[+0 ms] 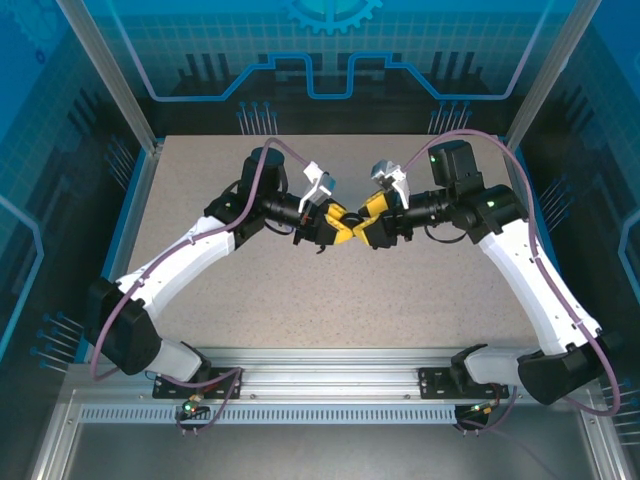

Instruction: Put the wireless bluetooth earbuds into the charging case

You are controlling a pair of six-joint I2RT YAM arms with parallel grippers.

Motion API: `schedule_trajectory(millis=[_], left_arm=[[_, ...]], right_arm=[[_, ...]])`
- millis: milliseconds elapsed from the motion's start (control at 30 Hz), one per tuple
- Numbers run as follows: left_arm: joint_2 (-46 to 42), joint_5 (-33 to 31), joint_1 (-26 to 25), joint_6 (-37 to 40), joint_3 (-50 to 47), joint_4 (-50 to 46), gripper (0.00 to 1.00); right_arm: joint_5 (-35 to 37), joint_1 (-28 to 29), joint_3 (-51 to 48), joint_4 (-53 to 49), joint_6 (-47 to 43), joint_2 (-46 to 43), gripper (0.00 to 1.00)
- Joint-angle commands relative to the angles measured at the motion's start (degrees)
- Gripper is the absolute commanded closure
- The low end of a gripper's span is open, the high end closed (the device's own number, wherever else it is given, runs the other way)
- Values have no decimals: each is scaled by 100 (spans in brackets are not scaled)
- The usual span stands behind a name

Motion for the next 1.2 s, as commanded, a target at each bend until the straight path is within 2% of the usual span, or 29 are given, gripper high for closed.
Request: schedule_trajectory(millis=[0, 333, 700, 900, 1067, 1167], left_arm=[[-190, 200, -76, 178, 191, -136, 95], [-304, 185, -111, 778, 251, -710, 95], [-330, 125, -156, 1085, 297, -958, 97], [-313, -58, -163, 1087, 297, -944, 98], [-278, -170, -156, 943, 258, -808, 97], [-243, -218, -151, 814, 248, -699, 96]], right_arm=[[211, 74, 196, -119, -59, 60, 39], [930, -48, 114, 356, 402, -47, 38], [1235, -190, 69, 463, 610, -132, 38], [788, -195, 79, 392, 499, -150, 37], [250, -180, 87, 370, 382, -250, 36], [166, -171, 82, 361, 347, -312, 35]])
